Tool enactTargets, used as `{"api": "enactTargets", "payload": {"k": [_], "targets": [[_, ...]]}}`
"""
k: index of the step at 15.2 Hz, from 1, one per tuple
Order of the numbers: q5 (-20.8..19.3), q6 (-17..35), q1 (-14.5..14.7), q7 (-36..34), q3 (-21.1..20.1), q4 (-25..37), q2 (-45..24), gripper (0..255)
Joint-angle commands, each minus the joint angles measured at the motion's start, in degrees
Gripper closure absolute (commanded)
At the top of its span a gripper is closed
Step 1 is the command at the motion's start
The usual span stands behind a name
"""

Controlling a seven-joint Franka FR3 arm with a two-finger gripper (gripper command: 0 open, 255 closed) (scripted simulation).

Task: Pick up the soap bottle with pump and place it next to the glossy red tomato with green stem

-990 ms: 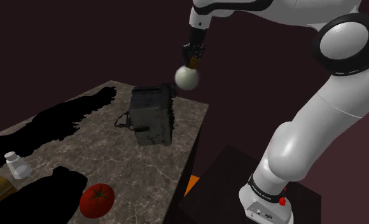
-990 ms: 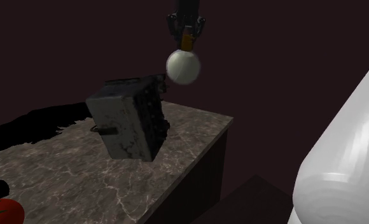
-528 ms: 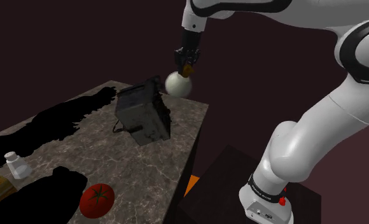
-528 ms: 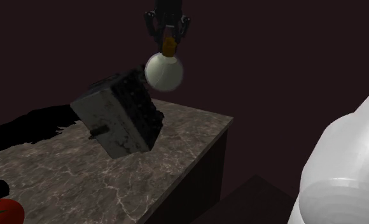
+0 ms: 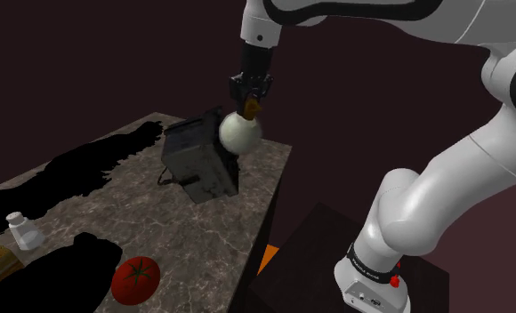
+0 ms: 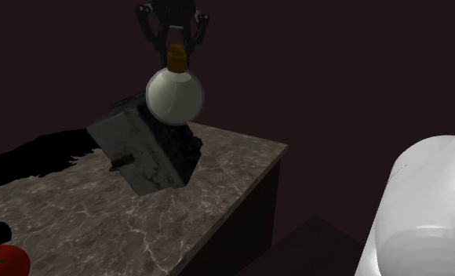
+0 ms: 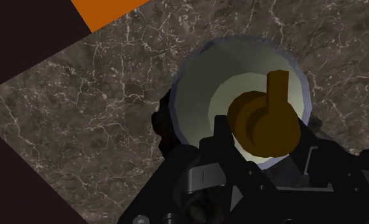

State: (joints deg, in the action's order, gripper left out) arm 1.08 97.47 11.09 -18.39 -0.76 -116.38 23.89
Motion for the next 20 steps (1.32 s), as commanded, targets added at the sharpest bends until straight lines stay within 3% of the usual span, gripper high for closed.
{"api": "enactTargets", "payload": {"k": [1,11,20], "targets": [[0.6,-0.1,0.9,-2.8,-2.0,-0.7,0.9,255],[3.7,-0.4,5.5,-16.8,-12.5,0.0,1.0,255],[4.7,-0.5,8.8,-30.2,-22.5,6.0,-4.4,255]]}}
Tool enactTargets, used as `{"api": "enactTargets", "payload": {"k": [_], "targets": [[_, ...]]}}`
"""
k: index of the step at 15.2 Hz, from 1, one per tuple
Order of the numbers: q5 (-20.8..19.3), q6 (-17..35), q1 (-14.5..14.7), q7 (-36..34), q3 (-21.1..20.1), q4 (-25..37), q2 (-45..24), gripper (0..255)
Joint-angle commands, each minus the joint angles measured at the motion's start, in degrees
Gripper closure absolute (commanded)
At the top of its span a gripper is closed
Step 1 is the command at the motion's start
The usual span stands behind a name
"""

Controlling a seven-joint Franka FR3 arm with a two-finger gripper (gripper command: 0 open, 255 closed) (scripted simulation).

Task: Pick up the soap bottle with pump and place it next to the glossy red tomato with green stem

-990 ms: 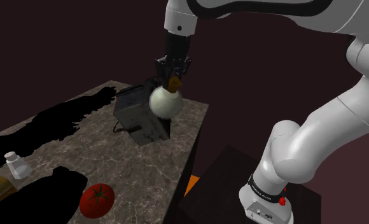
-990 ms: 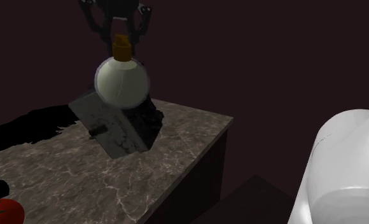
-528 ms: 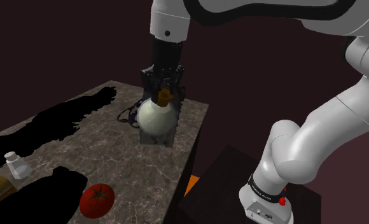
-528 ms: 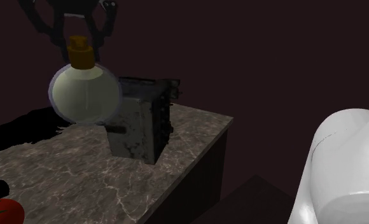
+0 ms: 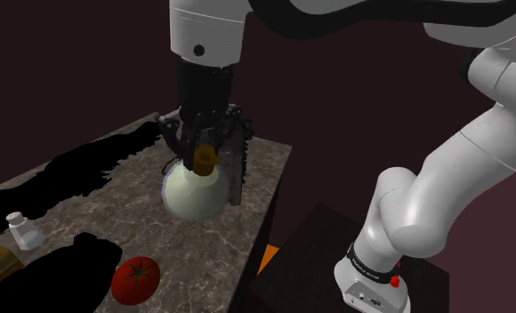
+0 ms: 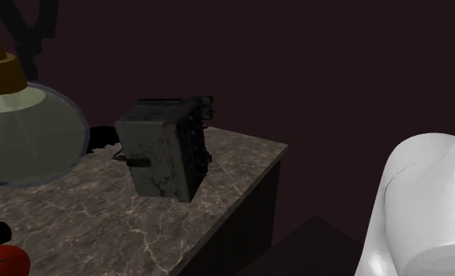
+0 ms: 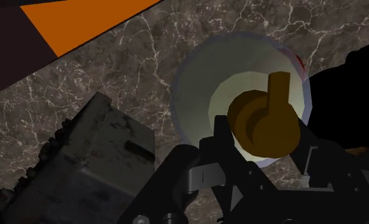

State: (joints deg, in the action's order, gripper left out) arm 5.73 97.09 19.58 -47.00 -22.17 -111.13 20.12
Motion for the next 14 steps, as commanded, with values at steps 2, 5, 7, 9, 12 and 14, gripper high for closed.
{"api": "enactTargets", "payload": {"k": [2,5,7,9,12,14], "targets": [[-0.3,-0.1,1.0,-4.7,-3.4,2.8,-2.5,255],[-1.4,-0.3,2.0,-9.6,-7.0,6.4,-6.1,255],[-2.1,0.3,2.5,-12.0,-8.6,7.4,-7.8,255],[-1.9,1.9,2.6,-11.9,-8.6,5.5,-7.5,255],[-1.7,4.2,2.7,-11.8,-8.7,2.9,-7.1,255],[-1.6,5.7,2.7,-11.8,-8.7,1.2,-7.0,255]]}}
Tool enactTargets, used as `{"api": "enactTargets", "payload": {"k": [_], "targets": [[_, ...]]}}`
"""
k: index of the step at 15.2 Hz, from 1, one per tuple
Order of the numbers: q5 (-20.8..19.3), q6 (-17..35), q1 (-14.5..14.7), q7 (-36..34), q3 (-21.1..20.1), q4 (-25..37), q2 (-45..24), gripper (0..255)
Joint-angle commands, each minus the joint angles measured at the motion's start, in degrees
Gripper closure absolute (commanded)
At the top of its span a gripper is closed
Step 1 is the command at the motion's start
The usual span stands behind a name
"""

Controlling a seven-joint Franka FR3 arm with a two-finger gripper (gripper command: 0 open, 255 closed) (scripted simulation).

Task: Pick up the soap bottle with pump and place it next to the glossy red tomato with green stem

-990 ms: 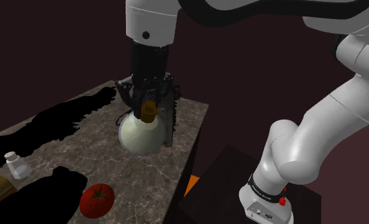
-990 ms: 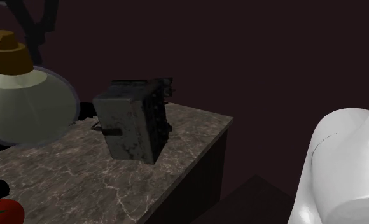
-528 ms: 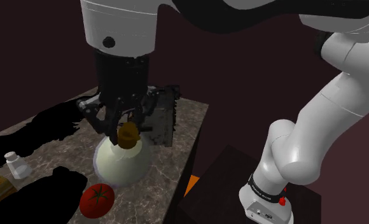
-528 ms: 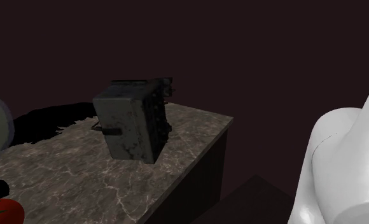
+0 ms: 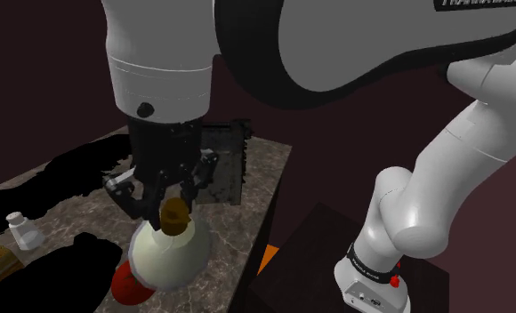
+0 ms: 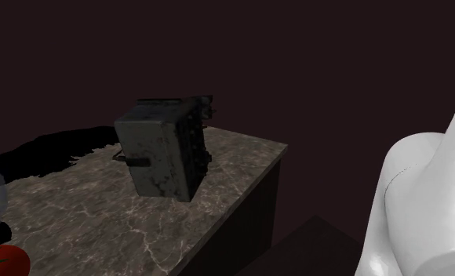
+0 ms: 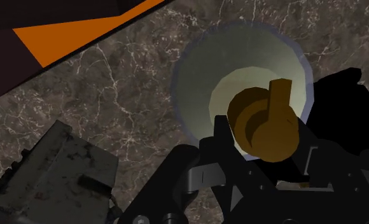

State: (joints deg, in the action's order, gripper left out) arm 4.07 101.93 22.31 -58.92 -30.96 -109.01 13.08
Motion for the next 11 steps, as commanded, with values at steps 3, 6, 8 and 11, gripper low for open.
{"api": "enactTargets", "payload": {"k": [3,6,8,11], "targets": [[0.1,3.2,0.1,0.1,-0.1,-3.3,0.2,255],[0.2,5.5,0.2,0.1,-0.2,-5.6,0.2,255],[0.2,7.0,0.2,0.0,-0.3,-7.1,0.1,255],[0.2,9.4,0.3,-0.1,-0.5,-9.2,-0.1,255]]}}
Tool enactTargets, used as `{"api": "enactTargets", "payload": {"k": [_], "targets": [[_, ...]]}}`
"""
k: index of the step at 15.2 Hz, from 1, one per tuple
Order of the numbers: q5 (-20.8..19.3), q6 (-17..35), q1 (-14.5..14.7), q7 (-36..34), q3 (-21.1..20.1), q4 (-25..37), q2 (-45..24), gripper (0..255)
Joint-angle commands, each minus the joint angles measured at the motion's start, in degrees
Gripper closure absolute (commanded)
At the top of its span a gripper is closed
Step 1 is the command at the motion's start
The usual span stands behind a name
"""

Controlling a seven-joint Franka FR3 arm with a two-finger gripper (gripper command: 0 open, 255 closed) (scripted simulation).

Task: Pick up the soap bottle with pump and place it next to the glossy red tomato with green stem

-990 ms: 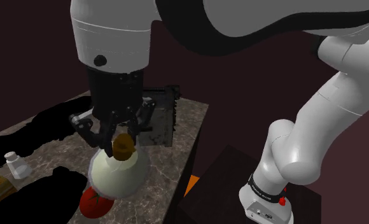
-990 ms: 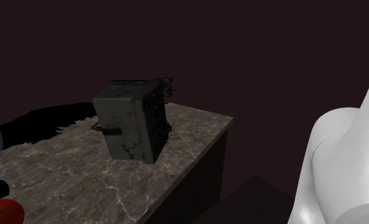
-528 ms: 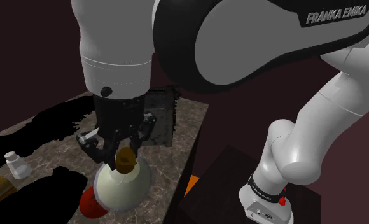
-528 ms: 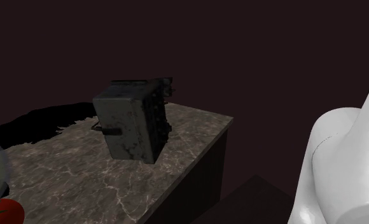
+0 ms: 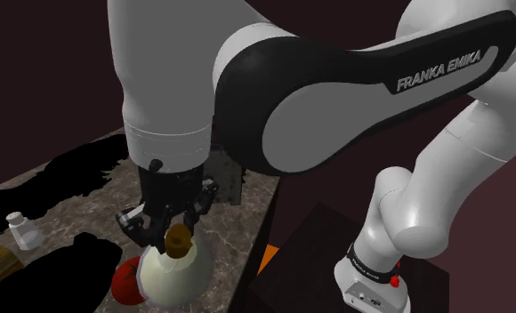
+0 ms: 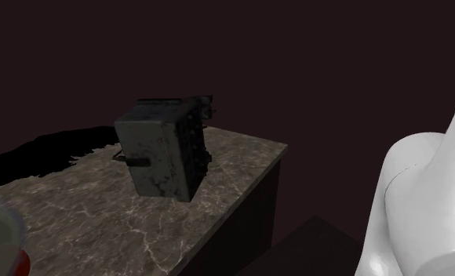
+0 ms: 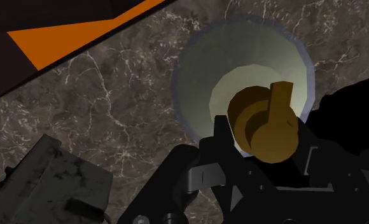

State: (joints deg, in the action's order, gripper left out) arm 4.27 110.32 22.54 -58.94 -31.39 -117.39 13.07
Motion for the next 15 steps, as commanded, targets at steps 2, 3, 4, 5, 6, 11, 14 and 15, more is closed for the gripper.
{"api": "enactTargets", "payload": {"k": [2,3,4,5,6,11,14,15], "targets": [[-0.1,2.5,0.1,-0.2,-0.3,-2.2,-0.3,255],[-0.1,3.3,0.1,-0.3,-0.3,-2.8,-0.5,255],[-0.2,4.1,0.1,-0.4,-0.4,-3.5,-0.6,255],[-0.2,4.8,0.1,-0.4,-0.5,-4.1,-0.8,255],[-0.3,5.6,0.1,-0.5,-0.6,-4.7,-0.9,255],[-0.8,9.5,0.1,-1.1,-1.1,-7.6,-2.0,255],[-1.2,11.8,0.1,-1.5,-1.4,-9.2,-2.9,255],[-1.3,12.6,0.1,-1.6,-1.5,-9.8,-3.2,255]]}}
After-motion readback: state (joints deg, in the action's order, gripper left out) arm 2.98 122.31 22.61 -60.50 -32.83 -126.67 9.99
